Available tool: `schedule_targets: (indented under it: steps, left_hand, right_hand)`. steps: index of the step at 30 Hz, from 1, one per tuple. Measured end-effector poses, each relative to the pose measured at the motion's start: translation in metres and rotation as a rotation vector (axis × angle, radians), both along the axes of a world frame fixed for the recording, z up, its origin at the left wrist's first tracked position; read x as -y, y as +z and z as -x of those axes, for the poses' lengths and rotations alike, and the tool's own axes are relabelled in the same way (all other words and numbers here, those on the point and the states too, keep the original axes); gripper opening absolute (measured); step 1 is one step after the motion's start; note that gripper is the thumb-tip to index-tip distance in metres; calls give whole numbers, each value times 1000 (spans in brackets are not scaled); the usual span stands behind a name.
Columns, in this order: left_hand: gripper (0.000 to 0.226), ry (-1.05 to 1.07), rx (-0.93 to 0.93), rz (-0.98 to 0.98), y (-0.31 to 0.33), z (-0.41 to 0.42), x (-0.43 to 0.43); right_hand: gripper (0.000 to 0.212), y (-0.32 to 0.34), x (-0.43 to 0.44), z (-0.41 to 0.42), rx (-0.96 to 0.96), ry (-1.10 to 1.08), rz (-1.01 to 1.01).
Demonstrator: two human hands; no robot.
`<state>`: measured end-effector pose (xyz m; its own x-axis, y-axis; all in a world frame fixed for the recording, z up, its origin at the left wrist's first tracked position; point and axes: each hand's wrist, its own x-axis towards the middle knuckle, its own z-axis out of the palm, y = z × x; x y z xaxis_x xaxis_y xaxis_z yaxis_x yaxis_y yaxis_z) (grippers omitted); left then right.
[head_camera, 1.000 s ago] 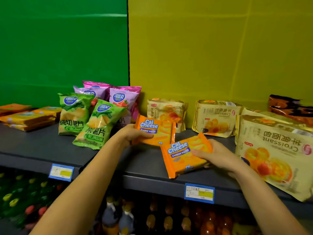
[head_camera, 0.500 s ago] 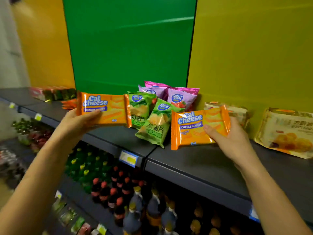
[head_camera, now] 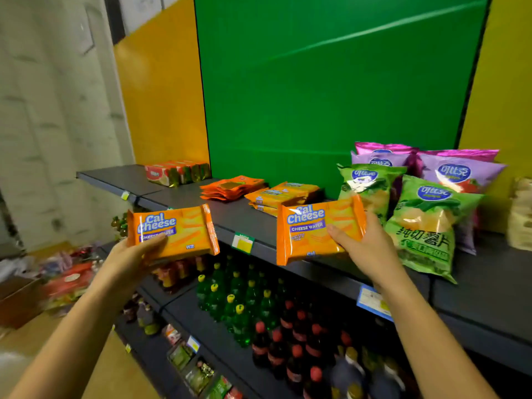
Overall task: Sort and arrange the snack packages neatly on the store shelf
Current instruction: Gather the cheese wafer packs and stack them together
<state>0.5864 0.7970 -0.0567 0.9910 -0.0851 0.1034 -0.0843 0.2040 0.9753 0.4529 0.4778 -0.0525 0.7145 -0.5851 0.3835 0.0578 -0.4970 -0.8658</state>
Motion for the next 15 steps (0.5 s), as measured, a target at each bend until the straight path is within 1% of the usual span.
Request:
schedule_targets:
  steps: [2,5,10,12,15]
  left_hand:
    - [10,-32,8,-44,4,-23,-15]
    - [7,-74,11,-86,15,-52,-24]
    - [8,-181,23,-114,32,-100,-10]
    - [9,-242,21,-133,35,-117,3]
    - [6,-323,36,-138,39,-143,31]
  right_hand:
    - [65,4,-12,-31,14,8,-22]
    - [57,20,-22,-74,28,-22,-51]
    - [63,53,-17,-134,91,-125,-150]
    - [68,64,-10,-153,126,-163,-194]
    - [81,74,6,-182,146,-181,-215]
